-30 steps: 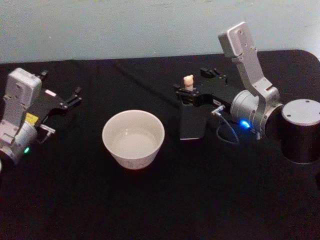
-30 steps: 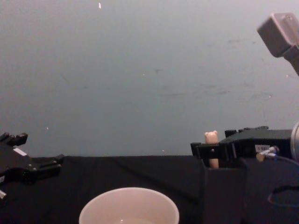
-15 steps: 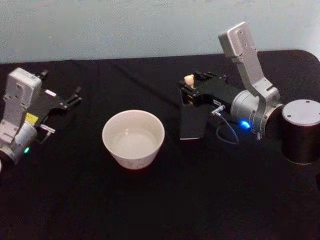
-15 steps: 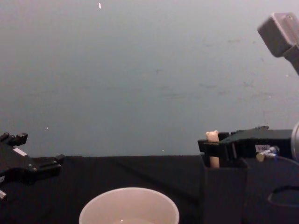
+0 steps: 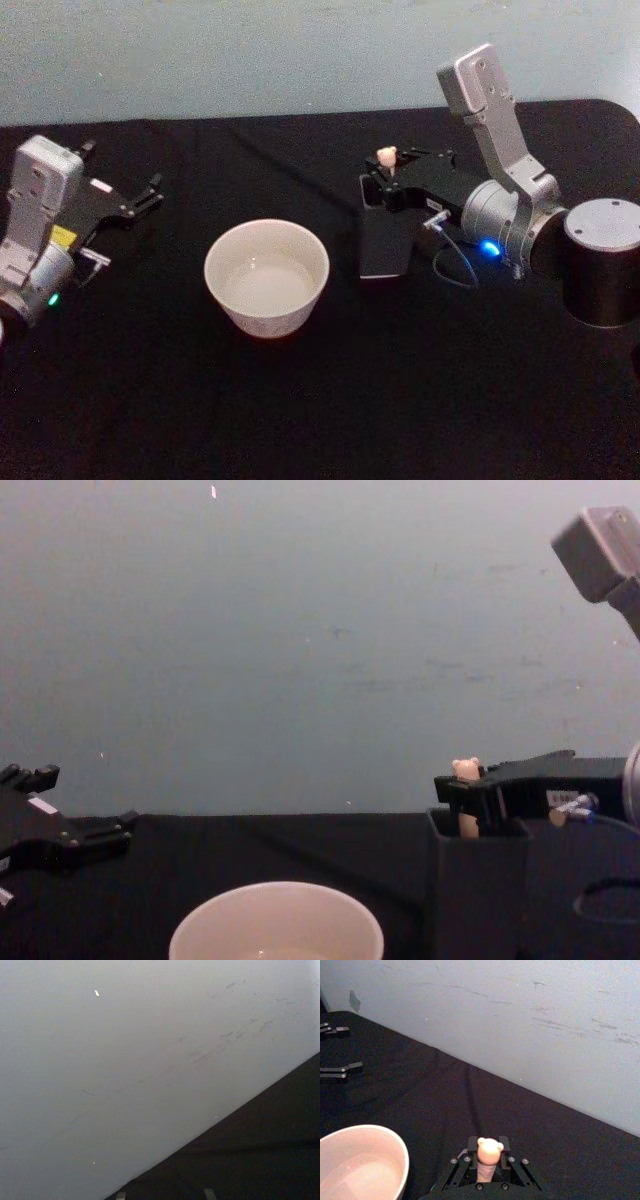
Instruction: Pick up the stirring spoon with one hand, stir inside the cup, then place it back in its original position.
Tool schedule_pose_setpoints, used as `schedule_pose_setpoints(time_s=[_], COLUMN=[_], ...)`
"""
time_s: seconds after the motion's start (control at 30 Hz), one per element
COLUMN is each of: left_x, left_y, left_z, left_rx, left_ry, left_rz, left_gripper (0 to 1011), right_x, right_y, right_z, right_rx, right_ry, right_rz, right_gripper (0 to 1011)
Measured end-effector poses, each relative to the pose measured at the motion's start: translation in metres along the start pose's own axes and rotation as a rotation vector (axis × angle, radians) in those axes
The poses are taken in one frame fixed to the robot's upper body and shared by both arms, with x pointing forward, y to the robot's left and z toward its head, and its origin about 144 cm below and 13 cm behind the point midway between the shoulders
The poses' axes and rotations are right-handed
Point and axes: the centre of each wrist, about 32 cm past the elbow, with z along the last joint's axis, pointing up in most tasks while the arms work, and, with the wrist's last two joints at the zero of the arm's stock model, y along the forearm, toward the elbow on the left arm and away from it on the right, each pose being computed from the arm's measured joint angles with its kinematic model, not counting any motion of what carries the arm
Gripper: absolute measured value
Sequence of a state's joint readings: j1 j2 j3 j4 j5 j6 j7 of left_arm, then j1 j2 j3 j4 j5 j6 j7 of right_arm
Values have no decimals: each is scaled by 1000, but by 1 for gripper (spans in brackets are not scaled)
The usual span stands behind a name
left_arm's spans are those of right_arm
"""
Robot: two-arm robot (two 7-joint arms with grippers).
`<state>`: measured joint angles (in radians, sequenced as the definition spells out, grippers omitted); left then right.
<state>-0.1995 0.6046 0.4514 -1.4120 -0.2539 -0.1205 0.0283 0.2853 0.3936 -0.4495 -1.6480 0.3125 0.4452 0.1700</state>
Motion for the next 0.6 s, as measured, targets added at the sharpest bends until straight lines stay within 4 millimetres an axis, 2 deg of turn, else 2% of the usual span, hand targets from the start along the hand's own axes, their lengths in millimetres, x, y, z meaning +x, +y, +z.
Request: schedule_pose_setpoints(time_s=[0.33, 0.6], left_x=[0, 0], left_y=[0, 0], left_z=[0, 0], left_rx=[0, 0], left_ry=[0, 0], left_rz=[0, 0], left_gripper=[1001, 1001], right_x=[0, 1], right_y=[-4, -16], right_z=[0, 12], right_rx=[21, 87], right_ry=[5, 13], right_rz=[-2, -8], right_gripper=[230, 230])
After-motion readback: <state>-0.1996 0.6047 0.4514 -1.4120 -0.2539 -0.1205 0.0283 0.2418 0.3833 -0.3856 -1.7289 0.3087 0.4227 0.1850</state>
